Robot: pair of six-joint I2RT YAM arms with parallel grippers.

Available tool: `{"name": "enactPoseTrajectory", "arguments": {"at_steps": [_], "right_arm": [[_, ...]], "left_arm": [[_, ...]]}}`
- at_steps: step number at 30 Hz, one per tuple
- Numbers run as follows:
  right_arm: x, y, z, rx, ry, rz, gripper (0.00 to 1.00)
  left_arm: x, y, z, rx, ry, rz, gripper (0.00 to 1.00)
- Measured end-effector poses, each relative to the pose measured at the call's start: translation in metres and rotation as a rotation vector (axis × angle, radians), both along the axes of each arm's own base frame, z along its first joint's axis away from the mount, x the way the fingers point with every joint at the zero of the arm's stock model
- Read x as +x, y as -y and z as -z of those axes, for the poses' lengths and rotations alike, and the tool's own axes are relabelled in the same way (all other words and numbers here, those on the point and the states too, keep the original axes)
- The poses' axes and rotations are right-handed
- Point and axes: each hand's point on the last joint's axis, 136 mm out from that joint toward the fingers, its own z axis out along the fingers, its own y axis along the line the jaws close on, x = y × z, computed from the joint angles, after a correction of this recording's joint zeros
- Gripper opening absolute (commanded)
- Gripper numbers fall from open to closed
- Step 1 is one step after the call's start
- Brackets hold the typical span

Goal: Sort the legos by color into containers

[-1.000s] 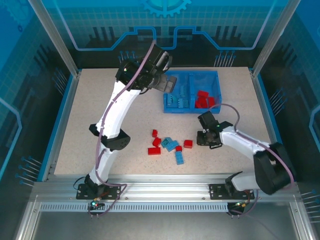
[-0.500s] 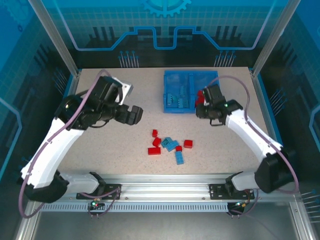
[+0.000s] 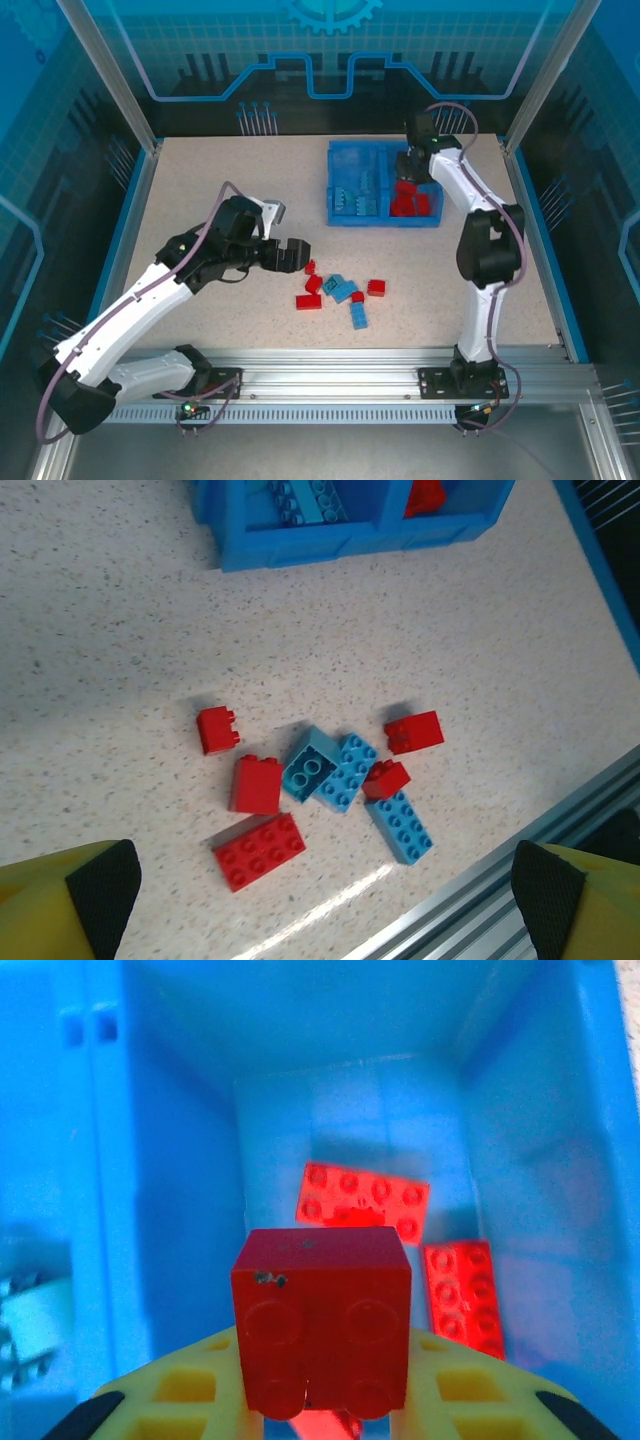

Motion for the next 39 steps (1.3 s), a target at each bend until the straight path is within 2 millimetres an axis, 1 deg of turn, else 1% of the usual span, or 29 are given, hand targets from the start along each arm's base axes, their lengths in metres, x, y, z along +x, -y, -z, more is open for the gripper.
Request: {"name": "enactPoseTrajectory", "arguments": {"at_steps": [4,6,8,11,14,17,19,22,24,26,27,28,29,31,33,35,37,39], "right_arm": [[0.025,-0.001,0.014,-0.006,-0.025,0.003,0.46],[0.034,-0.003,0.017,-0.01,-0.035,-0.002,0.47],[0.039,-0.004,0.016,-0.011,-0.035,-0.003,0.48],[0.036,-0.003,0.011,-0.013,-0.045,-0.003,0.47],[0.034,-0.001,0.007,-0.013,-0.051,0.0,0.47],[0.023,0.002,0.001,-0.014,-0.065,0.002,0.48],[0.008,0.003,-0.008,-0.006,-0.072,0.005,0.49],[-0.033,0.005,-0.031,0.017,-0.067,0.008,0.5],[-0.064,0.003,-0.052,0.036,-0.04,-0.001,0.52],[-0.09,-0.007,-0.073,0.061,0.005,-0.03,0.54],[-0.105,-0.015,-0.084,0.076,0.028,-0.056,0.55],[-0.116,-0.023,-0.09,0.086,0.046,-0.08,0.56],[-0.131,-0.036,-0.096,0.101,0.062,-0.119,0.57],[-0.157,-0.06,-0.095,0.122,0.064,-0.187,0.6],[-0.188,-0.09,-0.081,0.148,0.024,-0.269,0.63],[-0.213,-0.11,-0.062,0.156,-0.037,-0.325,0.67],[-0.231,-0.121,-0.043,0.157,-0.095,-0.346,0.75],[-0.243,-0.126,-0.031,0.156,-0.136,-0.346,0.83]], "left_arm": [[-0.002,0.001,0.012,-0.058,0.009,-0.021,0.99],[-0.001,0.003,0.021,-0.077,0.005,-0.031,0.99],[-0.001,0.004,0.027,-0.085,0.003,-0.034,0.99],[0.001,0.005,0.033,-0.089,0.005,-0.035,0.99],[0.004,0.007,0.029,-0.1,0.028,-0.03,0.99],[0.006,0.009,0.025,-0.104,0.053,-0.017,0.99],[0.008,0.012,0.024,-0.103,0.073,0.004,0.99],[0.008,0.016,0.028,-0.098,0.097,0.044,0.99],[0.008,0.018,0.035,-0.088,0.101,0.064,0.99],[0.01,0.018,0.044,-0.072,0.089,0.069,0.99],[0.012,0.019,0.049,-0.064,0.077,0.068,0.99],[0.014,0.02,0.054,-0.058,0.067,0.066,0.99],[0.016,0.021,0.061,-0.049,0.049,0.062,0.99],[0.02,0.022,0.077,-0.029,0.002,0.047,0.97],[0.024,0.021,0.1,-0.003,-0.075,0.01,0.96],[0.029,0.019,0.121,0.027,-0.148,-0.031,0.94],[0.033,0.019,0.142,0.05,-0.212,-0.071,0.92],[0.035,0.019,0.162,0.068,-0.265,-0.097,0.89]]}}
